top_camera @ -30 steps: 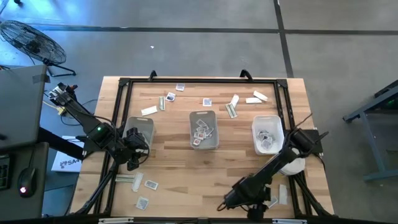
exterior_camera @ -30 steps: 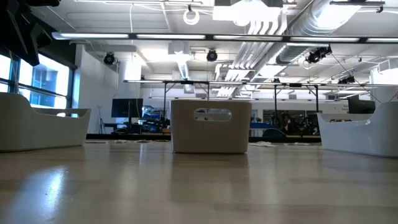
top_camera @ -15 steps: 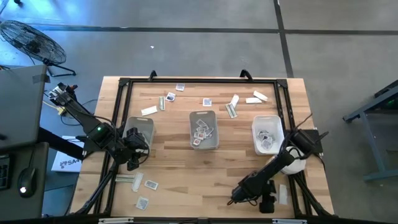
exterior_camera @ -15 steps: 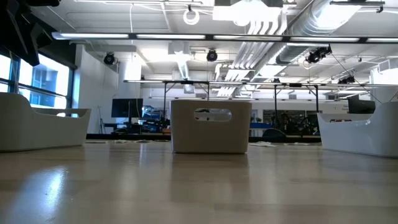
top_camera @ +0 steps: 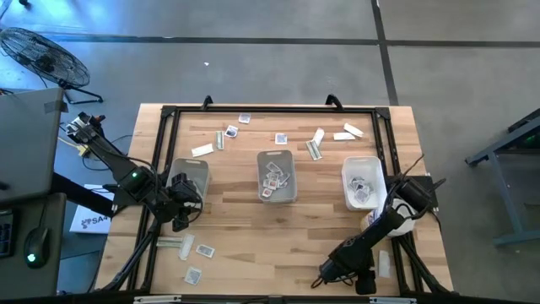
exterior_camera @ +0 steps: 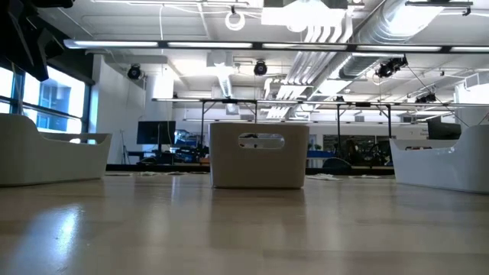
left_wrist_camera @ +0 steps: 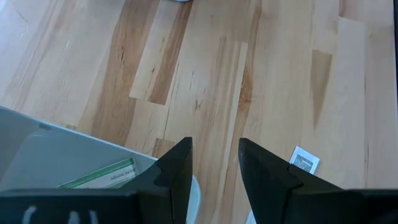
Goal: Pick & Place First Aid Supplies
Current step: Put the ointment pack into the right gray bin
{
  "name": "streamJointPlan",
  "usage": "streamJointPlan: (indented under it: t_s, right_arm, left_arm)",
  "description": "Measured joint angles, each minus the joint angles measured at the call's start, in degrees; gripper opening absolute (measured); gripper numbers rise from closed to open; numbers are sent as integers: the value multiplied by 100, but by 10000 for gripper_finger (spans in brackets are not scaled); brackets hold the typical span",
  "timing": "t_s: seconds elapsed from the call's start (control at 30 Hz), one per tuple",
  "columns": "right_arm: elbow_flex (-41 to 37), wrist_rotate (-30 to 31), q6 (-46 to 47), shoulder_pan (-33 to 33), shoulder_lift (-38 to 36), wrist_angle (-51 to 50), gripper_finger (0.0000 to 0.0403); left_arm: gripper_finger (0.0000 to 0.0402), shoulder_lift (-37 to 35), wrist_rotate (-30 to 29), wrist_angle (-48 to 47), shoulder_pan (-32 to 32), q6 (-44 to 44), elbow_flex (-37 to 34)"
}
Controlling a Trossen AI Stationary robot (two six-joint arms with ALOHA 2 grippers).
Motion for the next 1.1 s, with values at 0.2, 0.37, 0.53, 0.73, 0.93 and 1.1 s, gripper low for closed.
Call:
streamJointPlan:
  t_s: [0.2, 0.37, 0.53, 0.73, 0.93, 1.1]
  right_arm:
    - [-2, -187, 425, -22, 1, 128, 131]
    - [-1, -905, 767, -13, -1, 245, 130]
    - [1, -1163, 985, -12, -8, 371, 139]
    - [1, -1144, 1267, -9, -10, 629, 153]
    - [1, -929, 1587, -7, 10, 975, 161]
    - [1, -792, 1838, -9, 10, 990, 156]
  left_arm:
    - [128, 0, -2, 1, -2, 0, 0]
    - [128, 0, -1, 1, -1, -1, -1]
    - [128, 0, -2, 2, 0, -2, 0]
    - [128, 0, -1, 1, 0, 0, 0]
    - [128, 0, -2, 1, -2, -2, 0]
    - [128, 0, -1, 2, -1, -1, 0]
